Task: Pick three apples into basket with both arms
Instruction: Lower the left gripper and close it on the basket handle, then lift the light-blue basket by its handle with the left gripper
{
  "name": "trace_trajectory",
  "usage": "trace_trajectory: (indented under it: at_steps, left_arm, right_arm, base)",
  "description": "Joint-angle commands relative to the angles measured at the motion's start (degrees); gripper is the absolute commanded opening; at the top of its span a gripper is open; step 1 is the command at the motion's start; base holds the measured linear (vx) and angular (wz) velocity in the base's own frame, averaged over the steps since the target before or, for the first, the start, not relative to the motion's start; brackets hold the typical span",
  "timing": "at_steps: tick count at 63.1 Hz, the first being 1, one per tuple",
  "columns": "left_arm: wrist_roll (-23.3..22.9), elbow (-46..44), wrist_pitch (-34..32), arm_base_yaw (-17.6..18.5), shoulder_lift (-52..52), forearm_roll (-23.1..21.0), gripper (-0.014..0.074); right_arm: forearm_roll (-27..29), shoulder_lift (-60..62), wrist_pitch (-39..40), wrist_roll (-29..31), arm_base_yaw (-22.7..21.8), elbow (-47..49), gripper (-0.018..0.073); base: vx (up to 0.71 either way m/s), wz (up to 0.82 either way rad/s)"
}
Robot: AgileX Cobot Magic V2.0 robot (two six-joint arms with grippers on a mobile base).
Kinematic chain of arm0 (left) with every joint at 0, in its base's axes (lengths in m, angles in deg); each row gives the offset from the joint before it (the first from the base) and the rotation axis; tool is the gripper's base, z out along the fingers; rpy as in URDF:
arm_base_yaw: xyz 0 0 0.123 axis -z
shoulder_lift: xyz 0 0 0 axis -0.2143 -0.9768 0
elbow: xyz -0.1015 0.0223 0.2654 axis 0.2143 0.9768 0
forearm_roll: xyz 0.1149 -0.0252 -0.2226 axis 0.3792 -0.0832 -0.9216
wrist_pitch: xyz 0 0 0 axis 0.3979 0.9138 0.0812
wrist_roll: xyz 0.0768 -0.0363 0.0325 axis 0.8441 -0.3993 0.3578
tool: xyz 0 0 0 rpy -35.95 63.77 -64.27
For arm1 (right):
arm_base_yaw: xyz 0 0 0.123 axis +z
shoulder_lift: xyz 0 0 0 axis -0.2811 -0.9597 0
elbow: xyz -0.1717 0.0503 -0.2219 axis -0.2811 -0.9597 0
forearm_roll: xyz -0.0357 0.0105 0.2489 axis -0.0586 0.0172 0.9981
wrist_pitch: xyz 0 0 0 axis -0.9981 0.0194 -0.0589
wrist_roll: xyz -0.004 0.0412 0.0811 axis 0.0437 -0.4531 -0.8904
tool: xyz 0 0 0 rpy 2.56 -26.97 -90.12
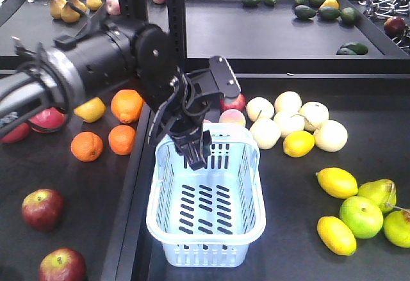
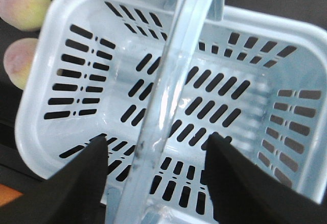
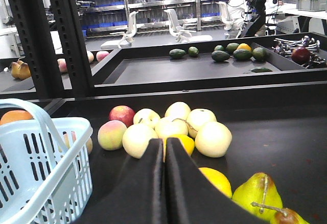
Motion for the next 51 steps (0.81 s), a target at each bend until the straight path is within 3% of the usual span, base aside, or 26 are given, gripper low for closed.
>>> trace_trajectory:
  at_steps: [1,15,26,32,51]
  left_arm:
    - [0.1,-2.0,-1.8,-0.1,1.1,0.6,0.0415]
    - [-1.1,-2.0,-2.2,-0.1,-1.3,3.1,0.036]
    - [-1.6,-2.1,-2.2,-0.1,-0.7,3.8,0.0139]
    - [-4.6,-2.1,-2.2,-0.1,0.3,4.7,-0.0004]
    - [-18.4,-2.1,1.1,-0.1,9.2,4.1,-0.0008]
  right_arm:
    - [-0.6,0.7,4.4,0.0,-0.4,-0.8,-0.0004]
    - [-0.6,0.7,4.4,0.0,-0.4,-0.8,-0.0004]
    - [-0.6,0.7,4.4,0.0,-0.4,-0.8,-0.0004]
    - [-0.6,0.7,4.4,0.0,-0.4,-0.8,-0.0004]
    - [-0.6,0.7,4.4,0.0,-0.4,-0.8,-0.0004]
  base:
    - [0.0,0.0]
    - [0.0,0.0]
    - [0.0,0.0]
    - [0.0,0.0]
    - [0.0,0.0]
